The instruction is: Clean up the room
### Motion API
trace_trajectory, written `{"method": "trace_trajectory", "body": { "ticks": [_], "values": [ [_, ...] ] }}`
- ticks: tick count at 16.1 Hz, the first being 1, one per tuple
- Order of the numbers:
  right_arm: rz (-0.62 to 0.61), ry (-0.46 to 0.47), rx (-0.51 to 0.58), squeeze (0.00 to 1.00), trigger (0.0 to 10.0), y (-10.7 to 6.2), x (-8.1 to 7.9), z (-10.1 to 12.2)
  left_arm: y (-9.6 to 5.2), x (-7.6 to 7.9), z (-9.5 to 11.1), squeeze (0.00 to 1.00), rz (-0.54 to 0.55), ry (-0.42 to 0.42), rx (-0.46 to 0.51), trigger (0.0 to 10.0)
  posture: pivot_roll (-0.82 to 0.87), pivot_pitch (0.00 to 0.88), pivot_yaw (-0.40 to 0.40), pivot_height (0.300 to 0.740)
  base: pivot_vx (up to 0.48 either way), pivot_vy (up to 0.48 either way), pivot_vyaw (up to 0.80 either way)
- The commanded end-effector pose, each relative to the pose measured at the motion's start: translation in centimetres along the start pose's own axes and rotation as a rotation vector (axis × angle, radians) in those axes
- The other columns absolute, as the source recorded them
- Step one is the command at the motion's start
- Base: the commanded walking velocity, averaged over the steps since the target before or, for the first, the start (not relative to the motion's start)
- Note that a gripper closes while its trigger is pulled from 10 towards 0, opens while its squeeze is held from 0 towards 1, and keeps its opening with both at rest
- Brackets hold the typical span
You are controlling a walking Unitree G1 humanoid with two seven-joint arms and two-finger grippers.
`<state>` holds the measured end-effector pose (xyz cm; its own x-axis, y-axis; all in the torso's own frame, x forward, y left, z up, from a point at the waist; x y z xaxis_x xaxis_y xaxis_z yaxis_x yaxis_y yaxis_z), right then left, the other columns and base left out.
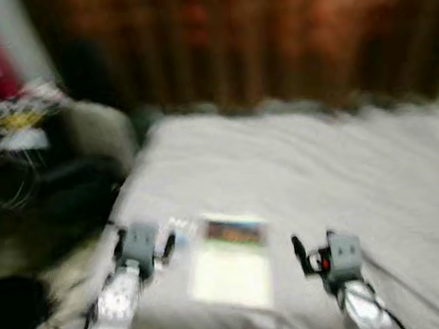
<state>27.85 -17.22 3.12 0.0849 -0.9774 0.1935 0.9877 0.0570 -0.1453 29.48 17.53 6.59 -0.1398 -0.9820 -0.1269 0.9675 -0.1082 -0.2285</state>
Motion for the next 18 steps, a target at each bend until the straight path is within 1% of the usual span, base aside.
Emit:
{"method": "trace_trajectory", "body": {
  "ticks": [1,2,4,5,6,9,11,12,13,14,15,16,17,18],
  "values": [
    [0.017,0.001,0.006,0.06,10.0,0.4,-0.6,0.3,0.6,-0.2,1.1,0.0,0.0,0.028,0.022,10.0,0.06,0.01,0.02,0.74,0.48,0.0,0.0],
    [0.023,-0.013,0.003,0.0,10.0,0.5,-0.6,0.3,0.8,-0.2,1.4,0.0,0.004,0.013,0.034,10.0,0.06,0.01,0.02,0.74,0.0,0.0,0.0],
    [0.03,-0.017,0.004,0.0,10.0,0.5,-0.5,0.3,0.8,-0.2,2.1,0.0,0.002,0.019,0.064,10.0,0.06,0.009,0.014,0.74,0.0,0.0,0.0],
    [0.031,-0.017,0.005,0.0,10.0,0.5,-0.4,0.3,0.8,0.1,2.3,0.0,-0.015,0.019,0.082,10.0,0.06,0.01,0.012,0.74,0.0,0.0,0.0],
    [0.021,-0.02,0.011,0.0,10.0,0.5,-0.1,0.4,0.5,0.2,3.2,0.0,-0.013,-0.003,0.145,10.0,0.05,0.015,0.007,0.74,0.398,0.0,0.0],
    [-0.042,-0.022,0.031,0.0,10.0,0.1,0.7,0.7,0.6,0.9,2.9,0.0,-0.047,-0.04,0.132,10.0,0.04,0.02,0.002,0.74,0.48,0.0,0.0],
    [-0.037,-0.019,0.033,0.0,10.0,-0.1,0.5,0.7,0.7,1.4,2.6,0.0,-0.083,-0.059,0.129,10.0,0.04,0.022,0.003,0.74,0.48,0.0,0.0],
    [-0.032,-0.022,0.032,0.0,10.0,-0.2,0.4,0.6,0.7,1.8,2.6,0.0,-0.111,-0.06,0.129,10.0,0.04,0.022,0.003,0.74,0.48,0.0,0.0],
    [-0.03,-0.025,0.033,0.0,10.0,-0.2,0.3,0.6,0.7,2.3,2.8,0.0,-0.16,-0.031,0.137,10.0,0.03,0.02,0.002,0.74,0.48,0.0,0.0],
    [-0.03,-0.025,0.034,0.0,10.0,-0.2,0.3,0.7,0.7,2.4,2.9,0.0,-0.167,-0.029,0.141,10.0,0.03,0.018,0.003,0.74,0.48,0.0,0.0],
    [-0.027,-0.028,0.038,0.0,10.0,-0.2,0.3,0.7,1.1,2.7,2.8,0.0,-0.182,0.0,0.121,10.0,0.03,0.015,0.003,0.74,0.0,0.0,0.0],
    [-0.028,-0.029,0.035,0.0,10.0,-0.3,0.4,0.7,1.2,2.7,2.9,0.0,-0.185,-0.016,0.122,10.0,0.03,0.014,0.004,0.74,0.0,0.0,0.0],
    [-0.027,-0.031,0.034,0.0,10.0,-0.3,0.4,0.6,1.2,2.7,3.1,0.0,-0.189,-0.008,0.139,10.0,0.03,0.012,0.004,0.74,0.0,0.0,0.0],
    [-0.025,-0.032,0.032,0.0,10.0,-0.3,0.5,0.6,1.2,2.7,3.2,0.0,-0.185,-0.031,0.146,10.0,0.02,0.011,0.004,0.74,0.0,0.0,0.0]
  ]
}}
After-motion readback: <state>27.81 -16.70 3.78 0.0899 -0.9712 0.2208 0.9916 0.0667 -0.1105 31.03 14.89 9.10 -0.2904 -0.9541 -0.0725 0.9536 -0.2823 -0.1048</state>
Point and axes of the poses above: a point about 5 cm out from each wrist's last joint towards the gripper, its own y axis pointing out of the wrist towards the gripper, its own z axis along the axis of the wrist's last joint, x = y × z, the point moved 1 cm from there along y, pointing out of the wrist towards the gripper, and after that the axes turned 10 degrees about -y, right-handed, at the moved point
